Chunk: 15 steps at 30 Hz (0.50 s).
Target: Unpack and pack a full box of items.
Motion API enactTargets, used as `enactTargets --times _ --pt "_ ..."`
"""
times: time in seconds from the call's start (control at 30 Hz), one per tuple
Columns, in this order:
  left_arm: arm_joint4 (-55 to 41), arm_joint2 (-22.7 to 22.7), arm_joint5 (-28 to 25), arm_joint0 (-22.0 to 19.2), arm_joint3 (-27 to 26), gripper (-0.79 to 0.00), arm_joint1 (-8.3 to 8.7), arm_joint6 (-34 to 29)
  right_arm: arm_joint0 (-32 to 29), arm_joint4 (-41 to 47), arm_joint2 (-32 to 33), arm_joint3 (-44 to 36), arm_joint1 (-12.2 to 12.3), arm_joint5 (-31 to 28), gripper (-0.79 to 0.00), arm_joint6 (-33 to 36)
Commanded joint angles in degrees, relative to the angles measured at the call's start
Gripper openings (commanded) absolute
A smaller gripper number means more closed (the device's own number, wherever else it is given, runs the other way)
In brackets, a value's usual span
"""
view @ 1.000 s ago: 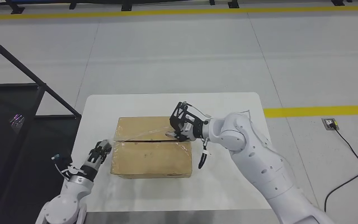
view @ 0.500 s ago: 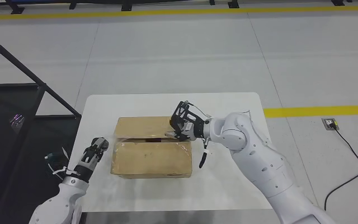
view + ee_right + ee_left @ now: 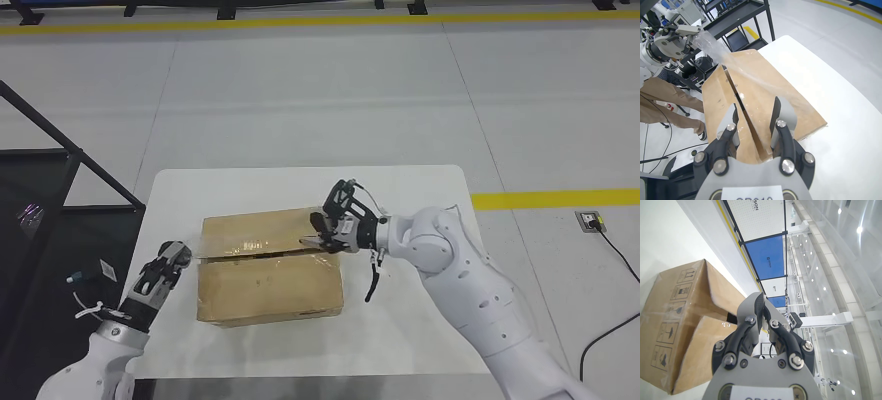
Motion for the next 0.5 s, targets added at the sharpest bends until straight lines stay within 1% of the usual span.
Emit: enactTargets --times 0.0,0.07,0.23,0.37,0.47 --pt "-0.2 -0.3 -0.1 0.2 -0.2 -0.785 0.02 -0.3 0.6 1.0 -0.7 0.8 -0.2 0.2 -0.249 1.5" --pt "-0.5 -0.6 -0.3 0.3 -0.5 -0.785 0.04 -0.6 1.3 2.3 -1.4 1.9 -0.4 0.8 -0.179 2.7" --pt "-1.4 -1.2 -1.0 0.6 -1.0 -0.785 0.08 -1.7 2.3 6.7 -2.2 4.5 -0.9 2.3 -0.105 3.7" --pt "-1.8 -1.9 -2.7 1.7 -1.6 -0.785 0.16 -3.5 3.2 13.8 -2.0 7.3 -1.1 2.0 0.000 6.1" --pt "-1.7 -2.5 -5.1 3.1 -1.5 -0.785 0.20 -4.9 3.7 18.6 -1.0 8.7 -1.1 1.0 0.000 6.6"
